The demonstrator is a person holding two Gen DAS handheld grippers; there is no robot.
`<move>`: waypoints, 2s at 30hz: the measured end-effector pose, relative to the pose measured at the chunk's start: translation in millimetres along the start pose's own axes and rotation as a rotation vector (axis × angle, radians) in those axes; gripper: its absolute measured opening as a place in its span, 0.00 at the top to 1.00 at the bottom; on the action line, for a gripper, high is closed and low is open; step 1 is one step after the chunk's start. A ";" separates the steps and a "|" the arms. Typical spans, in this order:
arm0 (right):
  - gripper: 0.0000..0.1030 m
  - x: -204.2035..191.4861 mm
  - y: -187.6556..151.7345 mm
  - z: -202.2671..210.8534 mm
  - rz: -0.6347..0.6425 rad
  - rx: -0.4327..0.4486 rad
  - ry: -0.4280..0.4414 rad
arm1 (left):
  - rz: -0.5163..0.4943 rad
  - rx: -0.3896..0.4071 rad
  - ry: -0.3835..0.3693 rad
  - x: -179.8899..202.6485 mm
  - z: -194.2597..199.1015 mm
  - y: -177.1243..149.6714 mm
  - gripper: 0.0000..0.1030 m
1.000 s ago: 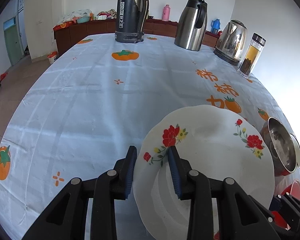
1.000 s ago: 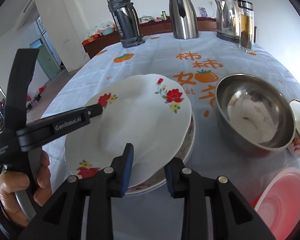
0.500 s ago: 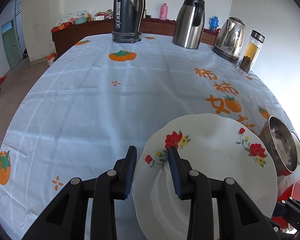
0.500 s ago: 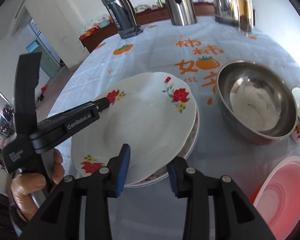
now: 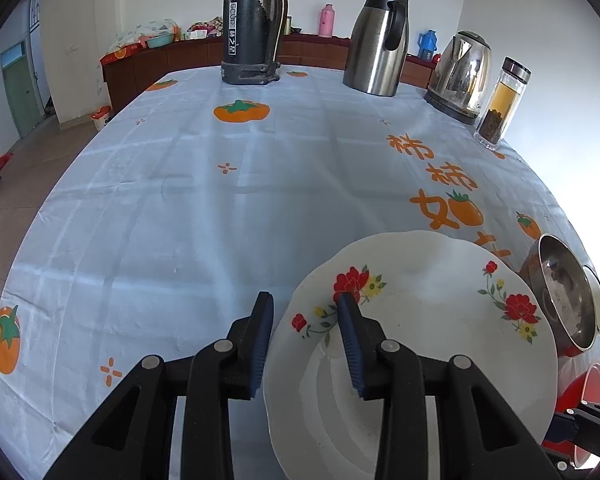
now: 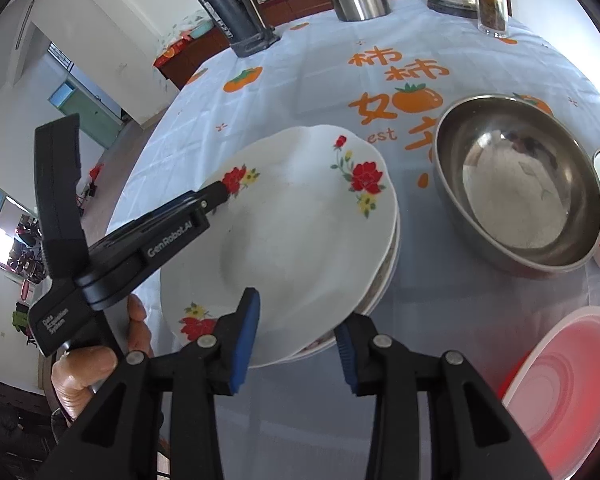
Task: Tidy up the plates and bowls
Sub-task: 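Carry the red-floral plate onto the plate stack and open the right gripper, then move the left gripper toward the rim of the red plastic bowl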
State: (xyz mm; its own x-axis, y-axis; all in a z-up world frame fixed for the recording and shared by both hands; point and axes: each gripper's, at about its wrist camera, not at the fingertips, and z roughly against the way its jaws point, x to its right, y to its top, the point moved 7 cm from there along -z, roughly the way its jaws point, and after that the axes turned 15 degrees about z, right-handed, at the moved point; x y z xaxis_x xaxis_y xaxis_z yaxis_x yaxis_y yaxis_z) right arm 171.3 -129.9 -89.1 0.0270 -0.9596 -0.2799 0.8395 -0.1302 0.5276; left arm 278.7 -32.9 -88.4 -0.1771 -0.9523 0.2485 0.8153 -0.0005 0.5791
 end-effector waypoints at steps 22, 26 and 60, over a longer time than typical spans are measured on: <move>0.62 3.5 -7.2 12.2 0.031 0.033 -0.016 | -0.049 0.026 0.032 5.2 -2.1 -3.7 0.63; 0.62 8.1 -14.6 7.7 0.006 0.014 0.006 | -0.047 0.032 0.041 4.6 -1.8 -4.8 0.63; 0.54 82.0 -90.7 170.1 0.033 0.485 -0.346 | -0.004 0.286 0.045 42.0 131.5 -86.8 0.20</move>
State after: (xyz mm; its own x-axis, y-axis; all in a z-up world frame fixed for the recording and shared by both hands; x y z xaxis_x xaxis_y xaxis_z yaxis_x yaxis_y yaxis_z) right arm 5.1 -239.1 -23.5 -0.1980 -0.9800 -0.0220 0.4956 -0.1195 0.8603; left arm 127.9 -32.7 -26.2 -0.1497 -0.9652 0.2147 0.6251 0.0758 0.7769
